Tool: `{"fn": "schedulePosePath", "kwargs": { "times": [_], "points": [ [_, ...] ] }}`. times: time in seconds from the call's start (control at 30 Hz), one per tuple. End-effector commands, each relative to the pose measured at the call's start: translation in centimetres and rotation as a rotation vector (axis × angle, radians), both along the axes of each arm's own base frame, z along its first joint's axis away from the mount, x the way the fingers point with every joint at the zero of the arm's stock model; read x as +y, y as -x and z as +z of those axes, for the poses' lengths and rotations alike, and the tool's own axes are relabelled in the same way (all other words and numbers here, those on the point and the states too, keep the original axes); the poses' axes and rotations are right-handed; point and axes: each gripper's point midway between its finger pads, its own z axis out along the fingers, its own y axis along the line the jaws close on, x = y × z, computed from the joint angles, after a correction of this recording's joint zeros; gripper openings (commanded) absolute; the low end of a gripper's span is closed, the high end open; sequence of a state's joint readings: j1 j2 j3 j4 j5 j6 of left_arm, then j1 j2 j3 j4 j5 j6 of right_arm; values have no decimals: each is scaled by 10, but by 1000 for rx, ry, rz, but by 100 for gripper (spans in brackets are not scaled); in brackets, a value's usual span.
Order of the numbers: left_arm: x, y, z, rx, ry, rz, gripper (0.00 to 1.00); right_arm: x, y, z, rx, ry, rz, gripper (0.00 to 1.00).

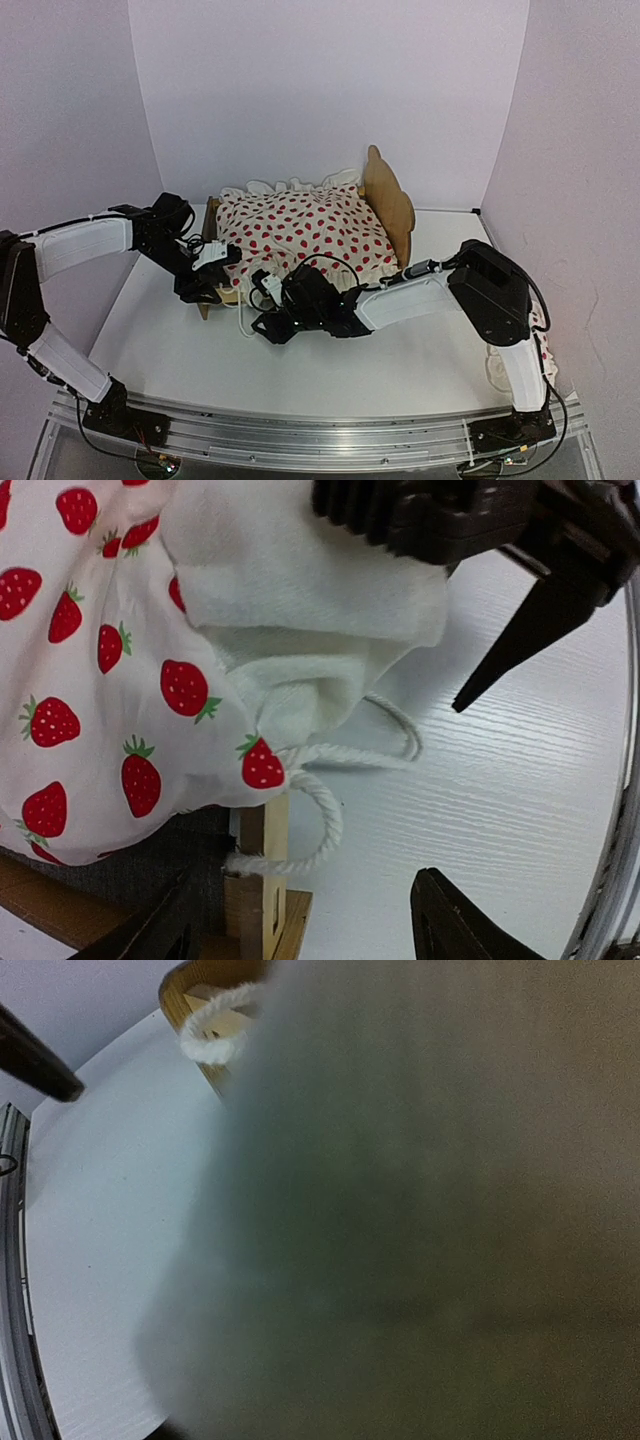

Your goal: Set up the pet bed

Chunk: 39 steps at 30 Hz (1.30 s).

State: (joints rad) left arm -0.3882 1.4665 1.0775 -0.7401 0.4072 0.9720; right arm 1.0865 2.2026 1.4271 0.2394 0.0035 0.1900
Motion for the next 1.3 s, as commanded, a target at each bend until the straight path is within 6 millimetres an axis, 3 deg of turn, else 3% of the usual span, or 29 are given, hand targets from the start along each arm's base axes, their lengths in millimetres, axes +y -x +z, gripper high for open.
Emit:
{"fn": "schedulePosePath", "kwargs": {
  "times": [0.0,0.13,0.37,0.47,0.6,0.67,0.7,0.97,1.27],
  "points": [
    [9,-28,-24,-52,-97,31,68,21,-8,20,-15,-99,-20,47],
    [6,-34,-36,-37,-120,1,66,22,-9,15,-13,-96,-20,47],
    [12,-19,-77,94,-177,-11,49,25,-10,11,-22,-94,-15,47],
    [14,-14,-87,126,-197,-12,37,26,-11,16,-41,-98,-6,47],
    [10,-7,-82,184,-189,-5,19,22,-11,23,-73,-91,2,47],
    [4,-9,-70,209,-162,17,3,19,-11,28,-92,-87,0,47],
    [0,-9,-61,227,-142,31,0,18,-12,30,-102,-85,-1,47],
    [-35,-26,31,288,39,159,0,14,-14,44,-166,-120,-3,47],
    [-56,-9,78,358,126,181,0,33,-23,69,-266,-274,-15,51]
  ]
}}
